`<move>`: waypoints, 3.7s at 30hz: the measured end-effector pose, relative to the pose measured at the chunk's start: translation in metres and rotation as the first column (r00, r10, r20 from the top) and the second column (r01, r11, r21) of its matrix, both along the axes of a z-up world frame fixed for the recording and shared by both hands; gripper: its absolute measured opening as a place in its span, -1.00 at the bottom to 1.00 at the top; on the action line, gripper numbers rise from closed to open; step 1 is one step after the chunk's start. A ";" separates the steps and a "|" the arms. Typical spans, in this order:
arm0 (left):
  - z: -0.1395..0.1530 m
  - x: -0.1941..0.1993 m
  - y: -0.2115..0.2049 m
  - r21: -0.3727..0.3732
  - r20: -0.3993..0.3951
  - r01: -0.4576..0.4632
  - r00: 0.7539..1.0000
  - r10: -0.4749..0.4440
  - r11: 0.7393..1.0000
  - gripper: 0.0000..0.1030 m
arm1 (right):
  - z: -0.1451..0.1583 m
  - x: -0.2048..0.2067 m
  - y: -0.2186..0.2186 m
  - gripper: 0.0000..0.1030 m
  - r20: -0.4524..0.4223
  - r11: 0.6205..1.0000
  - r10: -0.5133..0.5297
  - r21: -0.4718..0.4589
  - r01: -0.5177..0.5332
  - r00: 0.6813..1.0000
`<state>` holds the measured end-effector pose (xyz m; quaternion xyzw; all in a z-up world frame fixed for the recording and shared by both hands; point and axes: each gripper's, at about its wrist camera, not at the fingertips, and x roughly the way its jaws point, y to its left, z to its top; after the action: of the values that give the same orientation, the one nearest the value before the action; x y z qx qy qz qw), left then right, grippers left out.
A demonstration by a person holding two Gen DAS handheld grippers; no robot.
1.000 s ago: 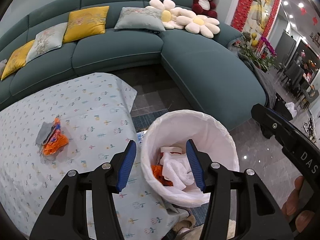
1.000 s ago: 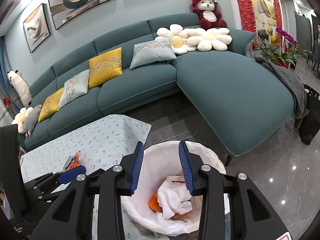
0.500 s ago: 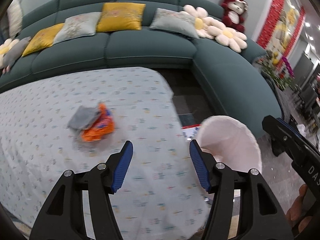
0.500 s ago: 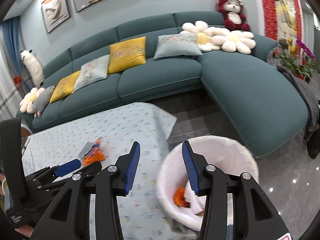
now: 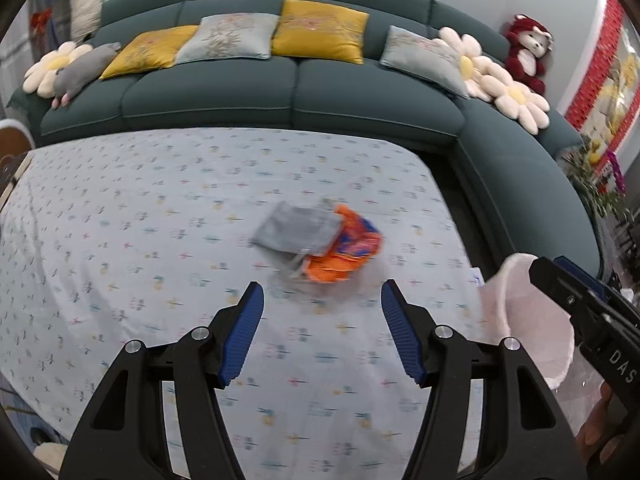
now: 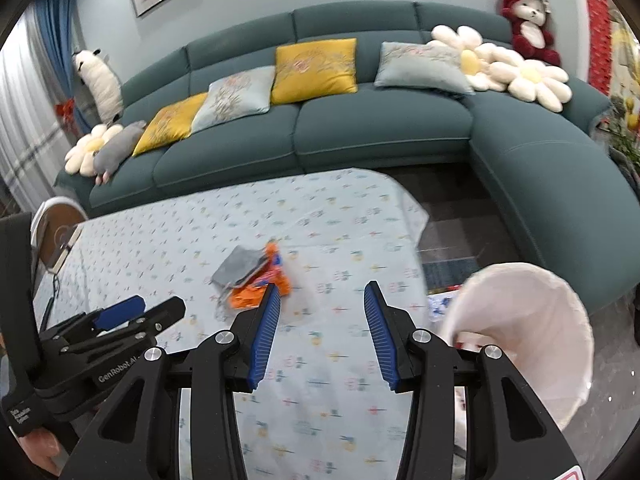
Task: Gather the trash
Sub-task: 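Move both open grippers back toward the grey cloth and orange bag, then grasp the grey cloth bag with the left gripper while the right grasps the orange bag, then carry the grey cloth and orange bag over the wastebasket with both grippers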
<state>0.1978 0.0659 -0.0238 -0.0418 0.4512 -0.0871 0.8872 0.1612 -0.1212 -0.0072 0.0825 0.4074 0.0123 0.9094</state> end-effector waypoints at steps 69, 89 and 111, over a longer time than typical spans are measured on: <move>-0.123 0.085 -0.105 0.012 -0.237 0.231 0.946 -0.221 0.973 -0.95 | -0.132 0.055 -0.046 -0.84 -0.222 0.996 -0.038 0.074 0.055 0.974; -0.006 0.006 -0.117 -0.076 -0.050 0.254 0.965 -0.258 0.964 -0.95 | -0.038 -0.024 -0.092 -0.85 -0.035 0.987 -0.143 0.069 0.145 0.989; 0.037 -0.056 -0.258 -0.049 0.027 0.491 0.871 -0.490 0.870 -0.95 | 0.008 -0.103 -0.198 -0.85 0.091 0.948 -0.315 0.070 0.310 0.945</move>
<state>0.1418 -0.1925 0.0129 0.0503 0.4385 -0.3218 0.8376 0.0584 -0.3194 0.0004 0.1702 0.3423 -0.1169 0.9166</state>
